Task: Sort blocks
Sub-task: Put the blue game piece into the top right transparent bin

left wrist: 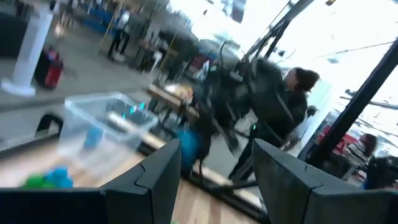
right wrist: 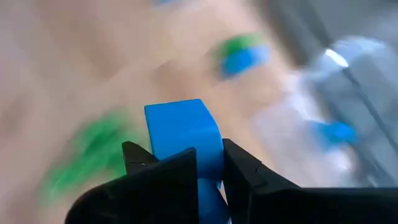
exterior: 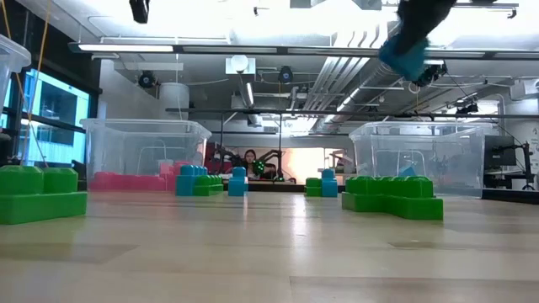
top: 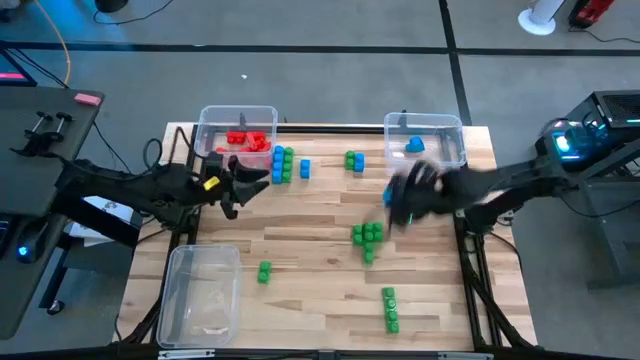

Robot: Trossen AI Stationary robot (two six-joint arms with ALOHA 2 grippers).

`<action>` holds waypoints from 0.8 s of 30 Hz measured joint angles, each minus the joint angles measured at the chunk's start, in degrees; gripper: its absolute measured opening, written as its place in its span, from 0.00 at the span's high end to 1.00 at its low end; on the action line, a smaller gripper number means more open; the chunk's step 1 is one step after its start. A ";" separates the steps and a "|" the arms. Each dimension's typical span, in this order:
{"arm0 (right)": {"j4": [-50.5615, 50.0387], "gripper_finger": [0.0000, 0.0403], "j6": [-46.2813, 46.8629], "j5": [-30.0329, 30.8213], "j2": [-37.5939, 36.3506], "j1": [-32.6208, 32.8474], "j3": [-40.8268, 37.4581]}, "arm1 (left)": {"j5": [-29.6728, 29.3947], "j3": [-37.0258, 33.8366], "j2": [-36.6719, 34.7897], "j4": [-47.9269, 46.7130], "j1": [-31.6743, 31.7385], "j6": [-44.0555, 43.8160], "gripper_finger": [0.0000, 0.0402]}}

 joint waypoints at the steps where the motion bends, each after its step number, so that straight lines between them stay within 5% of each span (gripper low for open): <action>1: 0.04 0.99 3.18 3.14 -1.83 -3.65 -0.66 | 0.19 -0.01 0.38 -0.99 -0.09 -1.43 0.54; 4: 0.71 0.99 9.17 8.73 -6.09 -15.29 -3.05 | 2.25 0.00 2.10 -3.46 -0.20 -5.70 0.54; 9: 9.19 0.99 3.93 7.44 -9.68 -33.03 -8.00 | 4.17 -0.02 6.58 -3.85 -0.94 -9.89 0.54; 16: 22.94 0.92 -9.65 -8.06 -6.15 -49.97 -13.47 | 2.52 -0.02 16.13 9.35 0.98 -11.37 0.54; 21: 29.72 0.74 -18.16 -15.75 -3.70 -57.61 -15.65 | 2.59 0.14 22.23 23.09 5.95 -11.46 0.54; 24: 30.90 0.62 -23.15 -18.33 -3.45 -60.38 -16.12 | 3.06 2.50 24.15 22.06 10.12 -12.69 0.54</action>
